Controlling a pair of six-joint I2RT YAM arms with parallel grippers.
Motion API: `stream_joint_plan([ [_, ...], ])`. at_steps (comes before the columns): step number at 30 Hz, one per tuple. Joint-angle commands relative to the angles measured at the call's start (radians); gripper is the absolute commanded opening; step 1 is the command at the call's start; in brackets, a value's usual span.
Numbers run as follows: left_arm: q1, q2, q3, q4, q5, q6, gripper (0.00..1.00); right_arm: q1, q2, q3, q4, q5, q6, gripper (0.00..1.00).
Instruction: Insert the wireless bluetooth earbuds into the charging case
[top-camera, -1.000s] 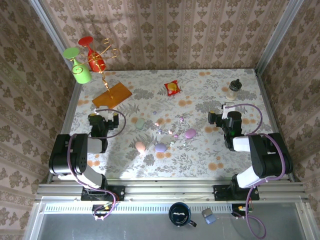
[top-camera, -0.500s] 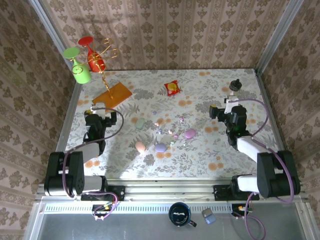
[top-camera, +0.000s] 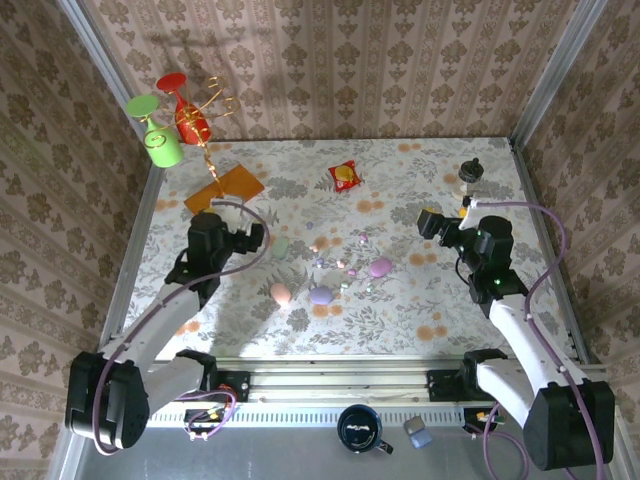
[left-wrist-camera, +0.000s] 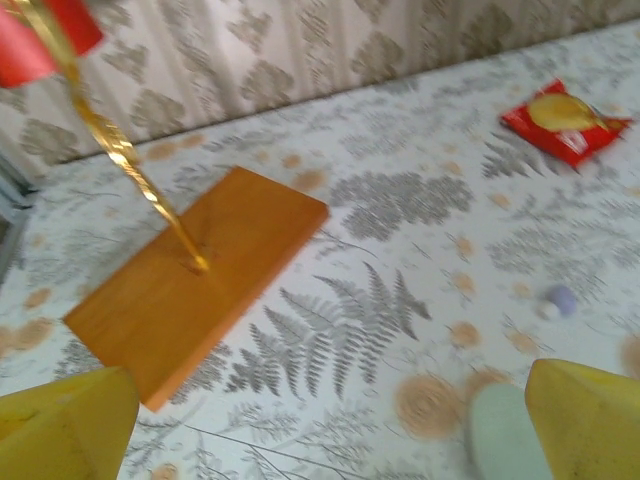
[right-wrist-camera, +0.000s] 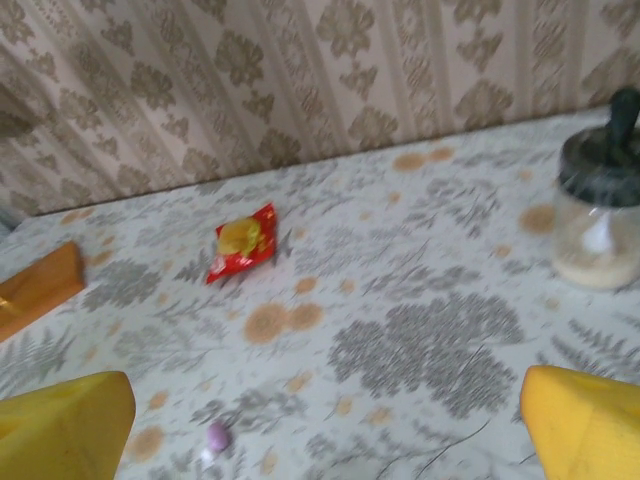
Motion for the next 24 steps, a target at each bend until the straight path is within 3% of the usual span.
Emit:
stream_joint_plan([
  [1, -0.042, 0.054, 0.101, -0.268, 0.046, 0.019, 1.0, 0.051, -0.001, 0.029, -0.147, -0.108, 0.07, 1.0],
  [3, -0.064, 0.099, 0.142, -0.328, 0.061, 0.028, 1.0, 0.104, 0.002, 0.015, -0.122, -0.161, 0.049, 1.0],
  [7, -0.092, 0.194, 0.219, -0.41, 0.079, 0.014, 1.0, 0.259, 0.013, 0.014, -0.11, -0.139, -0.026, 1.0],
  [14, -0.101, 0.412, 0.391, -0.566, 0.08, -0.053, 1.0, 0.422, 0.096, 0.032, -0.065, -0.187, -0.045, 1.0],
  [24, -0.101, 0.626, 0.499, -0.611, 0.182, -0.063, 0.92, 0.449, 0.159, 0.052, -0.041, -0.121, -0.035, 1.0],
])
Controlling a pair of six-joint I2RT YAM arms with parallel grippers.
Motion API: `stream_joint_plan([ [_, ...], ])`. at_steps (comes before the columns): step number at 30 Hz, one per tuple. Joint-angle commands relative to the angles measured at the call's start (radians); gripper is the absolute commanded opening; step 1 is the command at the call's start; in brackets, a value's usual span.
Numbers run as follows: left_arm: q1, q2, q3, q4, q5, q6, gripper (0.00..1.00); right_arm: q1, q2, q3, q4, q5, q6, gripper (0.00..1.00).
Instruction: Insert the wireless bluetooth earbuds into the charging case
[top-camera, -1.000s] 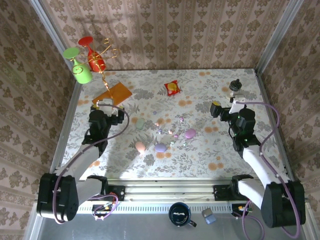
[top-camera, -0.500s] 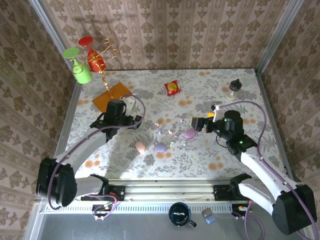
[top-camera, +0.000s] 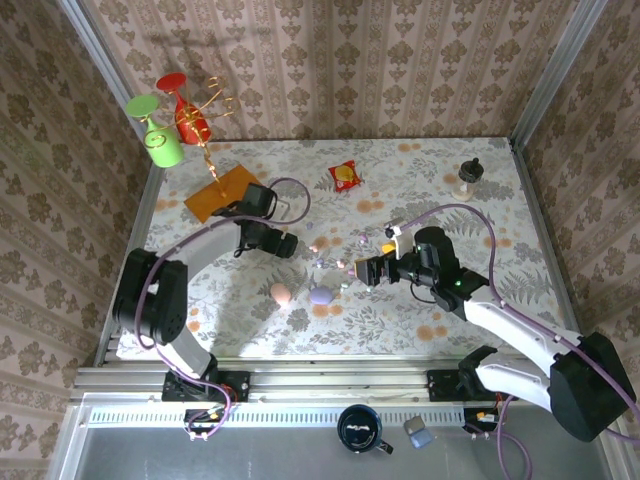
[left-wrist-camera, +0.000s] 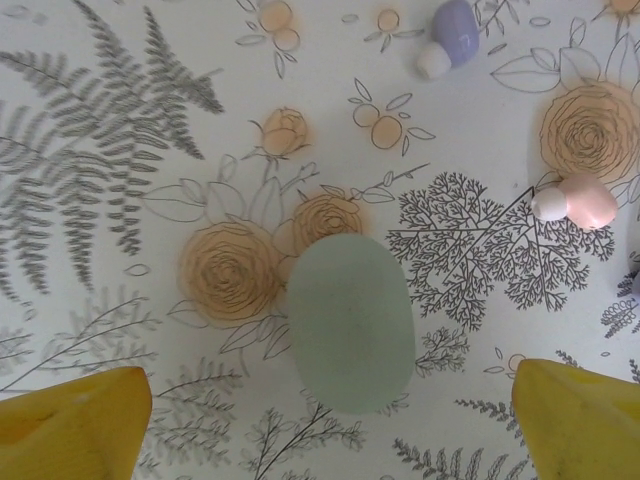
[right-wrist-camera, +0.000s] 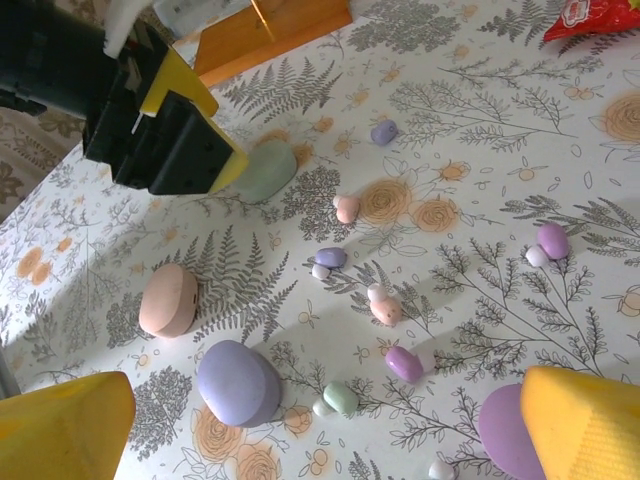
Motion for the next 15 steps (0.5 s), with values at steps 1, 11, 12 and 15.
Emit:
stream_joint_plan([
  [1, -0.004, 0.044, 0.037, -0.054, 0.038, -0.015, 0.91, 0.005, 0.013, 0.038, 0.048, 0.027, -0.006, 1.0],
  [11, -0.004, 0.144, 0.071, -0.033, 0.065, -0.045, 0.74, 0.005, 0.058, 0.072, 0.055, 0.041, -0.003, 1.0],
  [12, -0.004, 0.148, 0.07, -0.03, 0.067, -0.045, 0.7, 0.005, 0.058, 0.071, 0.059, 0.046, -0.001, 1.0],
  [15, -0.004, 0.165, 0.073, -0.031, 0.068, -0.046, 0.66, 0.005, 0.057, 0.072, 0.056, 0.051, 0.002, 1.0],
])
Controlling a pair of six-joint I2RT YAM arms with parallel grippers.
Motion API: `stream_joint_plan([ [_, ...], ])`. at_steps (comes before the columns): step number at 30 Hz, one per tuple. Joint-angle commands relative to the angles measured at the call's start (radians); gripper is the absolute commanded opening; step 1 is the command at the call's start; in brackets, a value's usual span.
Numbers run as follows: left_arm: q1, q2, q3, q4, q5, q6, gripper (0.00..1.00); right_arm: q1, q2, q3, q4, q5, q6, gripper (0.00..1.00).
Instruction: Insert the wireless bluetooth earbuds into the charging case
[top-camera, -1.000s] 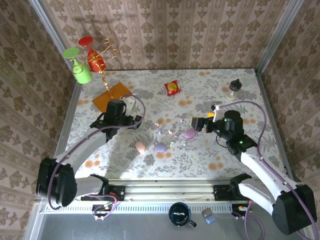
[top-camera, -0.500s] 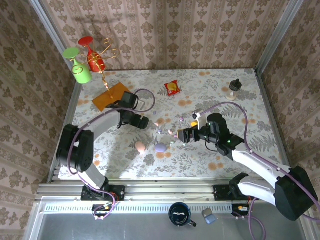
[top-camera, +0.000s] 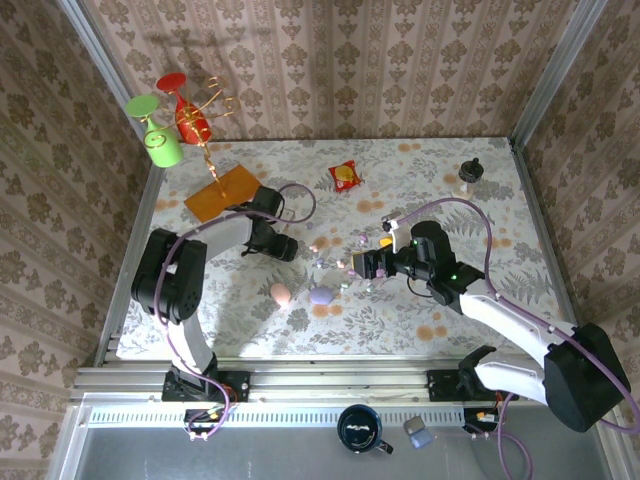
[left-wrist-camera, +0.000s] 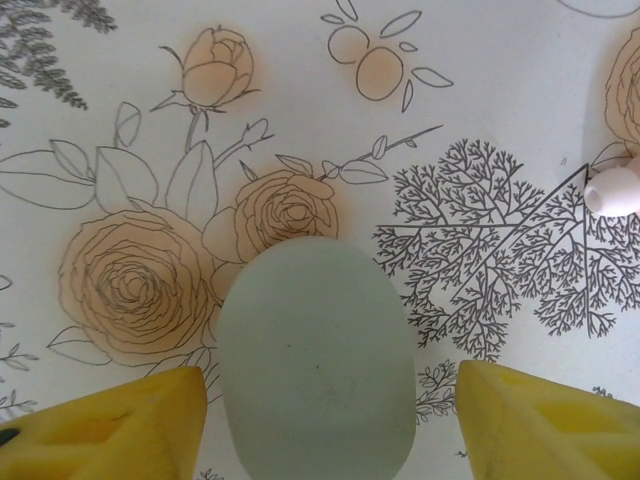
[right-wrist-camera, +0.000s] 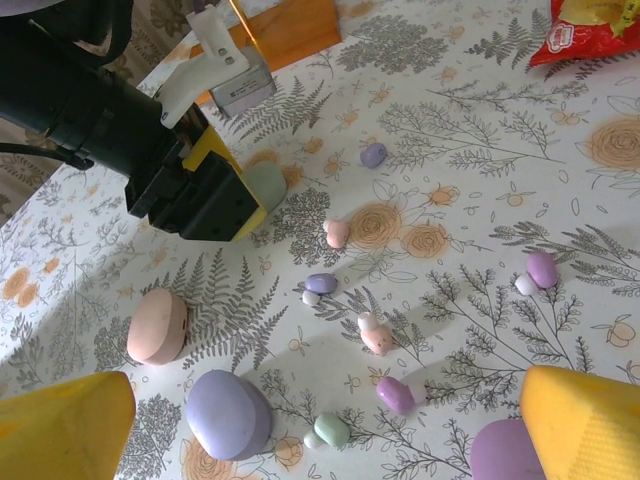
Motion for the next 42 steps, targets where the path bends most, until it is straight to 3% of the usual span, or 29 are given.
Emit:
stream_joint_plan([
  [1, -0.004, 0.022, 0.03, -0.012, 0.017, -0.01, 0.66, 0.005, 0.002, 0.03, 0.036, 0.029, 0.003, 1.0],
  [9, -0.004, 0.012, 0.021, -0.01, 0.022, -0.009, 0.42, 0.005, -0.029, 0.045, 0.003, 0.065, 0.028, 1.0],
  [14, -0.004, -0.06, -0.005, 0.008, 0.022, 0.021, 0.4, 0.002, -0.07, 0.071, -0.054, 0.13, 0.11, 1.0],
  [17, -0.043, -0.127, -0.04, 0.062, 0.041, 0.088, 0.36, -0.02, -0.066, 0.115, -0.138, 0.149, 0.267, 1.0],
  [24, -0.115, -0.225, -0.116, 0.197, 0.117, 0.283, 0.37, -0.129, -0.015, 0.115, -0.132, -0.093, 0.56, 1.0],
  [33, -0.229, -0.344, -0.231, 0.358, 0.312, 0.45, 0.36, -0.138, 0.016, 0.064, -0.053, -0.358, 0.617, 0.89],
  [37, -0.272, -0.38, -0.26, 0.4, 0.382, 0.498, 0.36, -0.139, 0.02, 0.041, -0.046, -0.404, 0.62, 0.79],
  [42, -0.328, -0.398, -0.262, 0.443, 0.422, 0.522, 0.34, -0.133, 0.07, 0.032, 0.006, -0.495, 0.637, 0.75],
])
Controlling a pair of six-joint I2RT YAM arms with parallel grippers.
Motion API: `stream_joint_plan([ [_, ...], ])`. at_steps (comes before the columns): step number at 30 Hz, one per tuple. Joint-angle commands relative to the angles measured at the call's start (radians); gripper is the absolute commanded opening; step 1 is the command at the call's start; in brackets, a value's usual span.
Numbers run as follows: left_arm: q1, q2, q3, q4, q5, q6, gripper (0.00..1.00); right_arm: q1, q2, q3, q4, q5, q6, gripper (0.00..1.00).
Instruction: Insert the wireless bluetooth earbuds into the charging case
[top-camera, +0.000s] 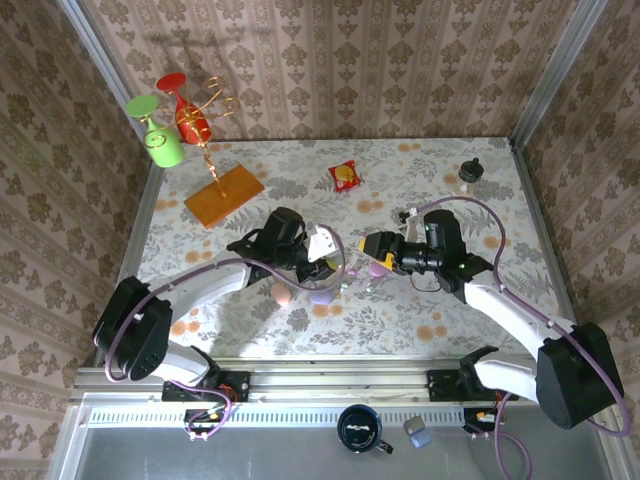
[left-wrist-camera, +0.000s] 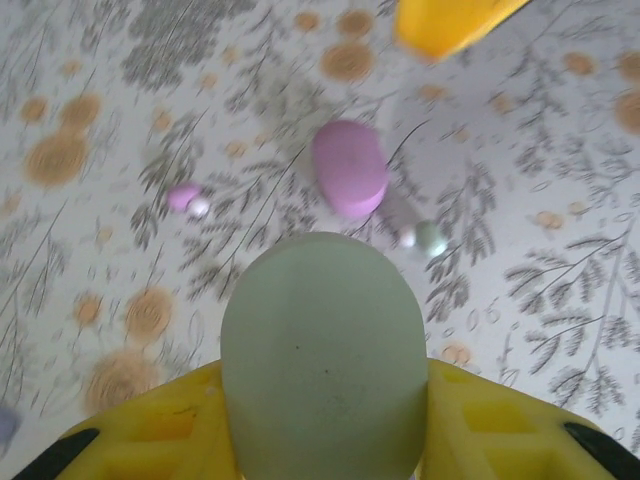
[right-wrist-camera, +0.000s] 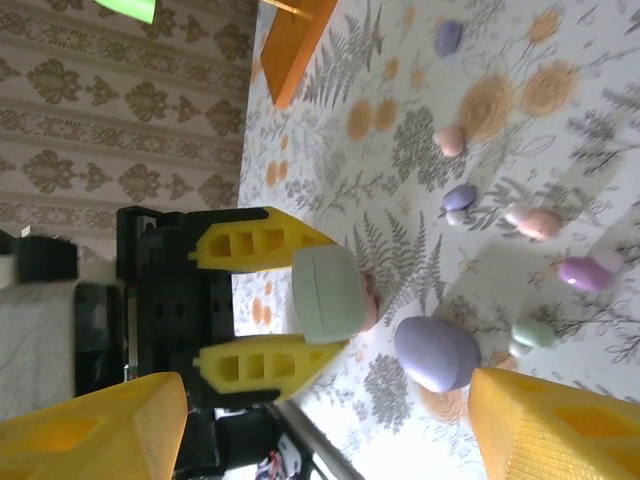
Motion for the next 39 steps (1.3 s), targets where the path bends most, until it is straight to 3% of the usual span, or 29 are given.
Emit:
stream_joint_plan([
  [1, -0.029, -0.026, -0.002, 0.064, 0.078, 0.062, 0.34, 0.003, 0.039, -0.017, 0.075, -0.107, 0.031, 0.73],
  [11, -0.061, -0.018, 0.036, 0.059, 0.066, 0.068, 0.34, 0.021, 0.121, 0.0, 0.133, -0.173, 0.05, 0.52],
  [24, -0.07, 0.005, 0.059, 0.056, 0.034, 0.051, 0.34, 0.045, 0.167, 0.017, 0.157, -0.205, 0.048, 0.4],
  [29, -0.072, -0.007, 0.04, 0.073, 0.041, 0.044, 0.36, 0.044, 0.15, 0.019, 0.147, -0.186, 0.045, 0.26],
  [31, -0.07, -0.019, 0.019, 0.097, 0.035, 0.031, 0.42, 0.043, 0.142, 0.022, 0.14, -0.187, 0.047, 0.25],
  [36, -0.053, -0.079, -0.105, 0.327, 0.019, -0.091, 0.87, 0.033, 0.112, 0.019, 0.172, -0.196, 0.112, 0.21],
  [38, -0.04, -0.11, -0.175, 0.472, 0.03, -0.164, 0.99, 0.023, 0.105, 0.002, 0.262, -0.228, 0.196, 0.19],
  [39, -0.03, -0.123, -0.205, 0.541, 0.032, -0.208, 1.0, 0.015, 0.105, -0.006, 0.321, -0.249, 0.242, 0.18],
])
